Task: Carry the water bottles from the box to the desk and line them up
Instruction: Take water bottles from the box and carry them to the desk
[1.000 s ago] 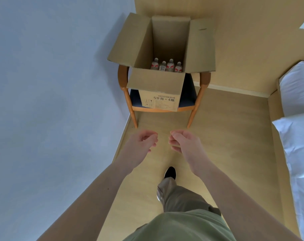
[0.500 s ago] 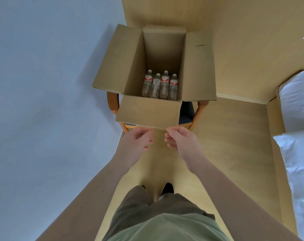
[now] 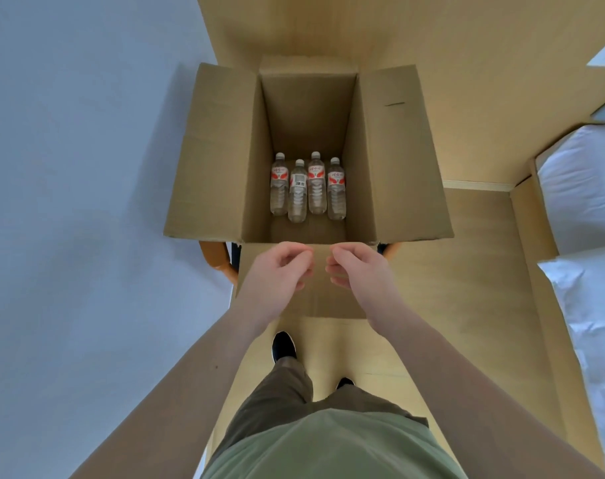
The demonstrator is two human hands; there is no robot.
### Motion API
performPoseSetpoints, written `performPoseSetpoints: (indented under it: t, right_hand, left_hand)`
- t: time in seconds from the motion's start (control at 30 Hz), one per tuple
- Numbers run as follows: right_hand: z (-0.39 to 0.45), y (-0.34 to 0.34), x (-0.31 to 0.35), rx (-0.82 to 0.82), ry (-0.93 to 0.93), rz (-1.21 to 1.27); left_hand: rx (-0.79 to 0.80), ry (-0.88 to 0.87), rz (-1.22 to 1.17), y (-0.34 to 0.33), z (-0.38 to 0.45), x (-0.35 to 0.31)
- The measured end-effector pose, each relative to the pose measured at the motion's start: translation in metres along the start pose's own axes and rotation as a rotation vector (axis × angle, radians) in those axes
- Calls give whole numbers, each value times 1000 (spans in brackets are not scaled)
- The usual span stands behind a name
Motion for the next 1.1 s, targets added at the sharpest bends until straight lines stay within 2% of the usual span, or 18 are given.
performPoseSetpoints:
  t: [0.23,0.53,0.73,1.1]
  right_hand:
    - [31,-28,24,-108,9,46]
    - [68,-30,48,-186,14,40]
    - [104,-26,60,-159,0,47]
    - [204,-17,59,-92,-83,17]
  left_hand:
    - [84,-16,17,29,50,-10]
    - [120,-43,9,40,106,-31]
    - [96,-43,55,36,145,-42]
    - [-45,91,117,15,245,-38]
Point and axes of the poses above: each hand's wrist, its own z-axis towards the middle knuckle, its own y-axis out of the back of the hand, x = y × z, the point moved 5 cm from there along z, towards the middle knuckle, and after that the axes turned 6 degrees about z, right-handed, at the moved point
